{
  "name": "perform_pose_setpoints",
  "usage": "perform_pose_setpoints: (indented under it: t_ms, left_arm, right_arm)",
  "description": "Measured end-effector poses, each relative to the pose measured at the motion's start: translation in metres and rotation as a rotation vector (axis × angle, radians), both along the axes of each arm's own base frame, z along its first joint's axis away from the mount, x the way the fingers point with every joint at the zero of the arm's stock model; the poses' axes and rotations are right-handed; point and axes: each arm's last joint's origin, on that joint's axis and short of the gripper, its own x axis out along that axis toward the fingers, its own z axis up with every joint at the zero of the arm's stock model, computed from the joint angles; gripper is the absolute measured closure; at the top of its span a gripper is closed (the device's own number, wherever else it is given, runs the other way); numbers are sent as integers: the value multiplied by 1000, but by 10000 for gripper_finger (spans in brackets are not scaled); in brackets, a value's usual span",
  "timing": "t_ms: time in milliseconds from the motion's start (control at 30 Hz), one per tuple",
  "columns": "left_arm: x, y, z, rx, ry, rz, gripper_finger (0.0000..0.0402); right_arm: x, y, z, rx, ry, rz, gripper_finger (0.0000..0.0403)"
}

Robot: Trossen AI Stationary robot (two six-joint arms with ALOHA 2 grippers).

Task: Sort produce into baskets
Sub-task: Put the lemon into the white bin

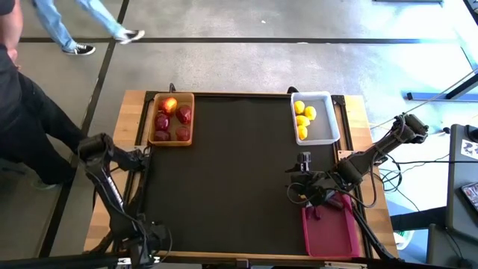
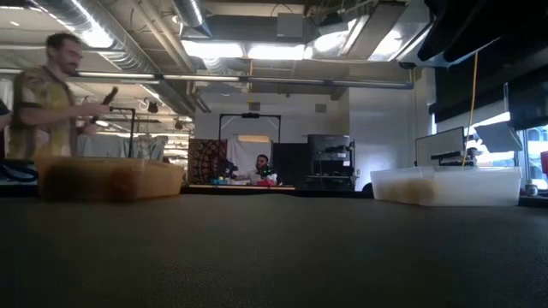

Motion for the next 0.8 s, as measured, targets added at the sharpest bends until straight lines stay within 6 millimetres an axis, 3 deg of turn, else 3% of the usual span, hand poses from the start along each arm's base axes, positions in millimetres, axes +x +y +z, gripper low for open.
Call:
perform_pose_setpoints:
  t_ms: [800]
  left_arm:
    - [-11,-5,-20,28,-43,-75,144]
  right_arm:
    - [0,1,0,18,9,8,203]
